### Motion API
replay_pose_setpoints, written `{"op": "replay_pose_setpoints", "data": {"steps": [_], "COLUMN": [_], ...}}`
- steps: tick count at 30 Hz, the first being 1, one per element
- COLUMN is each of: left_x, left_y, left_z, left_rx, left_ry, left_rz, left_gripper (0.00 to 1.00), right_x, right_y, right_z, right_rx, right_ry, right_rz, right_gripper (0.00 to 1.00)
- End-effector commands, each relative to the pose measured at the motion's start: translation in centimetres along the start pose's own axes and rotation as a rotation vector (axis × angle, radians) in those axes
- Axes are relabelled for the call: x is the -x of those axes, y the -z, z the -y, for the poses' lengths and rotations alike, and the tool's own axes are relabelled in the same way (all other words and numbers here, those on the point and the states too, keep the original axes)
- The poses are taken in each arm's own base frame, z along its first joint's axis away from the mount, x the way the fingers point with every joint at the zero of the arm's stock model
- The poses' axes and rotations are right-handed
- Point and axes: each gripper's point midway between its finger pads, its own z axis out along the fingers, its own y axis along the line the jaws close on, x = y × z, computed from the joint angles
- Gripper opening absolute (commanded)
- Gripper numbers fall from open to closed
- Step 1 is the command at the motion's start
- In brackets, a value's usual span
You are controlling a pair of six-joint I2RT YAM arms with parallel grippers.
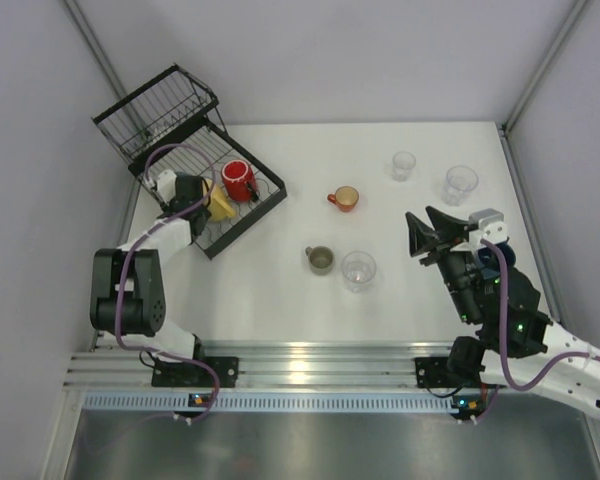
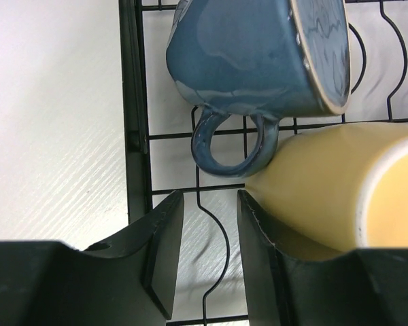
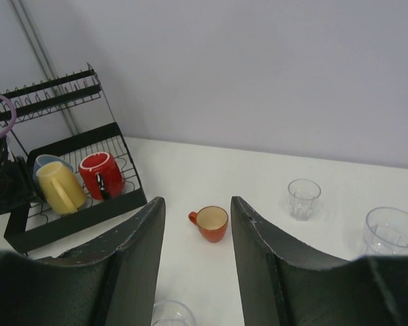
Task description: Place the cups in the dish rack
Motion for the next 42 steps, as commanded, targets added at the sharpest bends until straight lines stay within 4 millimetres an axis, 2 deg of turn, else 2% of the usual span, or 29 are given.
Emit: {"op": "replay_pose_setpoints", "data": {"steps": [1, 14, 18, 22, 23, 24, 26, 27, 28, 29, 30, 31, 33, 34, 35, 36, 37, 38, 39, 40, 42], "left_x": [3.1, 8.5, 10.8, 11.9, 11.7, 12.7, 13.1, 13.2, 13.1, 13.1, 12.9, 12.8, 12.9, 12.5, 12.6, 13.0, 12.6, 12.7, 12.9, 12.9, 13.2], "left_y": [1.2, 3.9, 4.4, 4.5, 4.4, 4.3, 4.5, 4.6, 4.6, 4.5, 4.2, 4.0, 3.7, 3.3, 3.2, 3.2, 2.9, 2.7, 2.7, 2.6, 2.6], "left_z": [0.8, 0.0, 0.7, 1.9, 2.0, 1.5, 1.5, 1.7, 1.9, 2.0, 2.1, 2.1, 2.2, 2.3, 2.4, 2.6, 2.6, 2.5, 2.6, 2.5, 2.4], "left_rx": [-0.024, 0.042, 0.047, -0.004, -0.017, -0.007, -0.01, -0.028, -0.039, -0.046, -0.051, -0.047, -0.047, -0.051, -0.057, -0.062, -0.055, -0.051, -0.054, -0.054, -0.056], "left_ry": [0.025, -0.019, -0.027, -0.029, -0.028, -0.009, -0.004, 0.003, 0.007, 0.014, 0.024, 0.027, 0.028, 0.023, 0.023, 0.025, 0.014, 0.016, 0.017, 0.018, 0.024], "left_rz": [0.063, 0.183, 0.223, 0.215, 0.196, 0.205, 0.208, 0.204, 0.198, 0.191, 0.174, 0.166, 0.158, 0.143, 0.138, 0.141, 0.126, 0.124, 0.123, 0.121, 0.125], "left_gripper": [0.43, 0.44, 0.45, 0.43, 0.43, 0.43, 0.44, 0.44, 0.44, 0.44, 0.45, 0.45, 0.45, 0.45, 0.45, 0.45, 0.46, 0.46, 0.46, 0.46, 0.47], "right_x": [2.0, 2.2, 2.3, 2.1, 2.1, 1.9, 1.8, 1.2, 2.0, 1.8, 0.7, 2.5, 2.2, 2.9, 2.7, 2.4, 2.4, 2.2, -0.3, 1.3, 0.4], "right_y": [0.1, 0.0, 0.2, 0.1, 0.0, 0.0, -0.5, -1.1, -1.5, -1.9, -2.9, -3.7, -5.2, -6.9, -7.9, -8.8, -10.5, -11.9, -13.6, -15.0, -17.1], "right_z": [0.3, 0.2, 0.3, 0.3, 0.3, 0.2, -0.1, -0.4, -0.5, -0.6, -1.5, -1.8, -2.8, -4.2, -4.2, -5.7, -6.8, -6.4, -8.0, -8.5, -9.6], "right_rx": [0.0, 0.001, 0.004, 0.001, -0.001, -0.002, -0.006, -0.024, -0.037, -0.054, -0.064, -0.084, -0.079, -0.065, -0.065, -0.002, 0.018, 0.007, 0.054, 0.065, 0.088], "right_ry": [-0.055, -0.056, -0.061, -0.057, -0.056, -0.051, -0.041, -0.034, -0.047, -0.035, -0.009, -0.029, 0.003, -0.031, -0.027, -0.06, -0.076, -0.09, -0.104, -0.133, -0.142], "right_rz": [0.047, 0.047, 0.051, 0.045, 0.044, 0.039, 0.028, 0.002, 0.004, -0.02, -0.067, -0.059, -0.117, -0.129, -0.15, -0.177, -0.194, -0.204, -0.276, -0.253, -0.289], "right_gripper": [0.44, 0.44, 0.44, 0.44, 0.45, 0.45, 0.45, 0.46, 0.46, 0.46, 0.46, 0.46, 0.45, 0.45, 0.44, 0.44, 0.43, 0.43, 0.42, 0.42, 0.42]}}
